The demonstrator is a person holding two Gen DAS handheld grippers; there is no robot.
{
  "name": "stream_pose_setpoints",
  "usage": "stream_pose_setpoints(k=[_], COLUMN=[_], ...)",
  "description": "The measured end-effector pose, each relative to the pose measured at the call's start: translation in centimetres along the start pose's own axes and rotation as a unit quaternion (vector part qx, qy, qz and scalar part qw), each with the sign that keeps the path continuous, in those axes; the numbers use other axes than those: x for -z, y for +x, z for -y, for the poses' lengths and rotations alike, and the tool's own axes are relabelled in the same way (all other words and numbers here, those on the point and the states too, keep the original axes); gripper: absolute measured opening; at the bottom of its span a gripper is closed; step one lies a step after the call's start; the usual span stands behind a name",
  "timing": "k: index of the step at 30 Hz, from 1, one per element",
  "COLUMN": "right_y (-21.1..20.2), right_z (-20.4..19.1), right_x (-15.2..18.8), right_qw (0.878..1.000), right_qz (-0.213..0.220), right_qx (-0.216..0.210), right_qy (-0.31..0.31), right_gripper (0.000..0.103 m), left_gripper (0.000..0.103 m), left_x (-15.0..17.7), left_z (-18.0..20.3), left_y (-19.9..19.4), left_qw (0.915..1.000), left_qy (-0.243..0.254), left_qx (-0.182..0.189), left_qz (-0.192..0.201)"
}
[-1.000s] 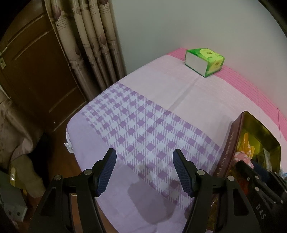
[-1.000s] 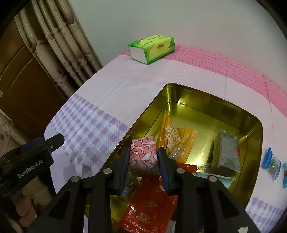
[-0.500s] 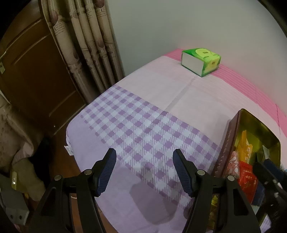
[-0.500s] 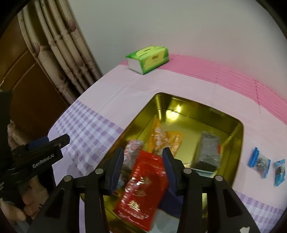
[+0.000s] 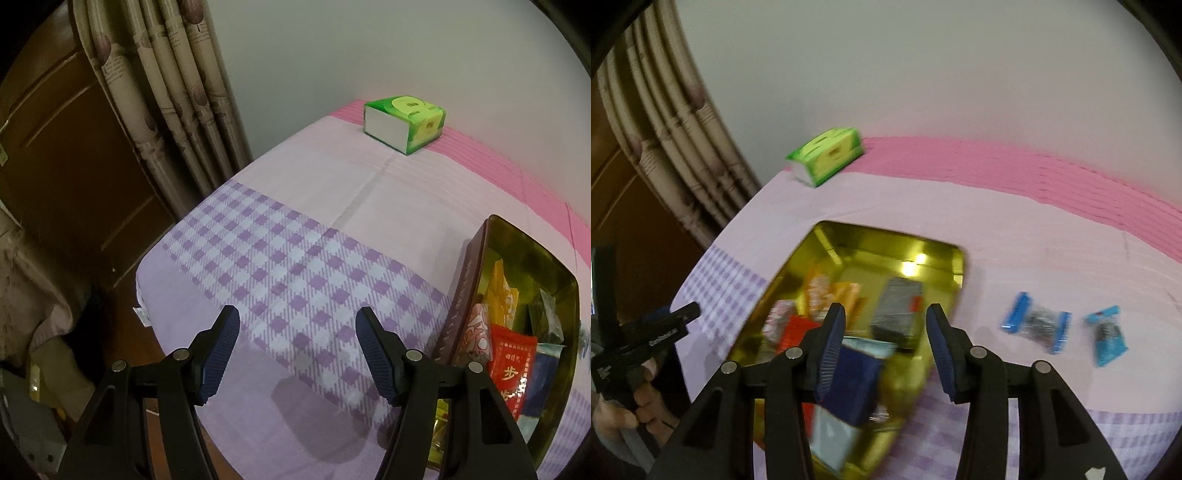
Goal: Organize snacks
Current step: 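Grasp the teal-wrapped candy on the sheet with the right tool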
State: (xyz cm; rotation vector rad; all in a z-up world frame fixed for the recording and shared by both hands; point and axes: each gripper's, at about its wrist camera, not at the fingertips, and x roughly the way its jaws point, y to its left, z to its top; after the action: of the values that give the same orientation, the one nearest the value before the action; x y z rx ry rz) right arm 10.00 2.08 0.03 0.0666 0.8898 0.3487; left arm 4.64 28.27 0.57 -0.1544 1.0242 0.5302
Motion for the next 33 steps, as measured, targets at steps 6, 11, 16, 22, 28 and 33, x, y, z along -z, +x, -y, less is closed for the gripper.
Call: stream_pose_setpoints(k=[6, 11, 16, 22, 28, 33], right_y=[-1.4, -2.6, -3.6, -3.5, -1.6, 0.7], right_z=[5.2, 9.3, 13.3, 16.2, 17.2, 18.7], right_x=[0.7, 1.7, 3.2, 4.4, 3.9, 3.4], right_qw=[0.999, 0.996, 0.992, 0.989, 0.991, 0.991], right_qz=[0.003, 0.007, 0.005, -0.006, -0.010, -0.028], right_qx=[0.045, 0.079, 0.119, 0.136, 0.133, 0.130], right_qy=[0.021, 0.041, 0.049, 0.058, 0.031, 0.013], right_gripper=[0.045, 0.045, 0.046, 0.046, 0.051, 0.051], left_gripper=[0.066, 0.066, 0.066, 0.066, 0.067, 0.067], left_x=[0.1, 0.2, 0.3, 0.4, 0.5, 0.7], left_z=[0.5, 0.8, 1.2, 1.8, 2.4, 2.9], left_y=[0.0, -0.2, -0.2, -0.6, -0.9, -1.1], left_qw=[0.9999, 0.9998, 0.9997, 0.9992, 0.9984, 0.9978], left_qy=[0.011, 0.018, 0.024, 0.037, 0.050, 0.057], left_qx=[-0.002, -0.004, -0.003, 0.006, 0.012, 0.014], left_qz=[0.002, 0.004, 0.003, 0.011, 0.024, 0.030])
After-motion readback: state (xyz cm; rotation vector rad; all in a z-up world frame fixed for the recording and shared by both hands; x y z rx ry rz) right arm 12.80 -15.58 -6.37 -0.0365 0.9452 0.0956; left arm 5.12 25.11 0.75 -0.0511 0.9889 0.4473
